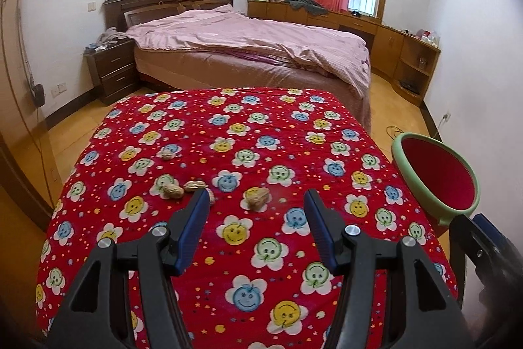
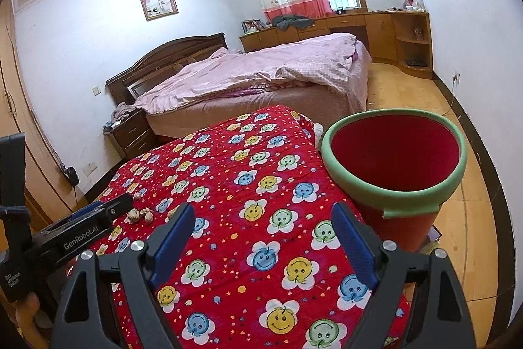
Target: Collect trash
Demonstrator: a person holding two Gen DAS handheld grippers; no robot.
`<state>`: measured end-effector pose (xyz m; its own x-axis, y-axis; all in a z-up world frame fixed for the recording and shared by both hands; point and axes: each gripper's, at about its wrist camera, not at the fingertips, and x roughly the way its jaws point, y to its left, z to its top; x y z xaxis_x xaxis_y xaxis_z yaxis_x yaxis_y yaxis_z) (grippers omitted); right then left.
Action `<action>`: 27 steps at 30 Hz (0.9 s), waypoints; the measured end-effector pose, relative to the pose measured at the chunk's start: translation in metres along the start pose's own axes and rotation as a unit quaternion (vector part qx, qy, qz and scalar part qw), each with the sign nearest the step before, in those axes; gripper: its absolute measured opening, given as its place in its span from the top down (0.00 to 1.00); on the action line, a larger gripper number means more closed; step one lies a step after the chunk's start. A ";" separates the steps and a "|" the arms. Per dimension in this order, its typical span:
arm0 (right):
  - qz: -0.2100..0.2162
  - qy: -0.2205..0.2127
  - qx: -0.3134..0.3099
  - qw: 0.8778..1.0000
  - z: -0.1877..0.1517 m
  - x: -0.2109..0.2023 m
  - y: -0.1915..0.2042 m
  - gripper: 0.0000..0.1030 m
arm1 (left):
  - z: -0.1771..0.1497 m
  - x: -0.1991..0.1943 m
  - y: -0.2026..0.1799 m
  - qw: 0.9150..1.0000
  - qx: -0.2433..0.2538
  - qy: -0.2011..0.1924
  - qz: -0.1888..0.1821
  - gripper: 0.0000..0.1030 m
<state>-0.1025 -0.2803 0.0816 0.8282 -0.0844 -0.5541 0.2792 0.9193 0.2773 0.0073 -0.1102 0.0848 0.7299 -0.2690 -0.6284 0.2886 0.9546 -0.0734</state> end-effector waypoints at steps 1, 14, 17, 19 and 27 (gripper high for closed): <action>0.001 0.001 0.000 1.000 0.000 0.000 0.001 0.15 | 0.000 0.000 0.001 1.000 -0.001 -0.001 0.002 0.42; 0.001 0.002 0.001 1.000 -0.001 0.000 0.003 0.15 | 0.000 -0.002 0.007 1.000 -0.008 -0.004 0.007 0.42; 0.001 0.002 0.001 1.000 -0.001 0.000 0.003 0.15 | 0.001 -0.002 0.008 1.000 -0.008 -0.004 0.007 0.42; 0.001 0.002 0.001 1.000 -0.001 0.000 0.003 0.15 | 0.001 -0.003 0.008 1.000 -0.008 -0.004 0.007 0.42; 0.001 0.002 0.001 1.000 -0.001 0.000 0.003 0.15 | 0.000 -0.003 0.007 1.000 -0.008 -0.005 0.007 0.42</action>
<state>-0.1024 -0.2776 0.0820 0.8269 -0.0816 -0.5564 0.2785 0.9190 0.2790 0.0076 -0.1025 0.0863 0.7395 -0.2566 -0.6223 0.2687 0.9602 -0.0767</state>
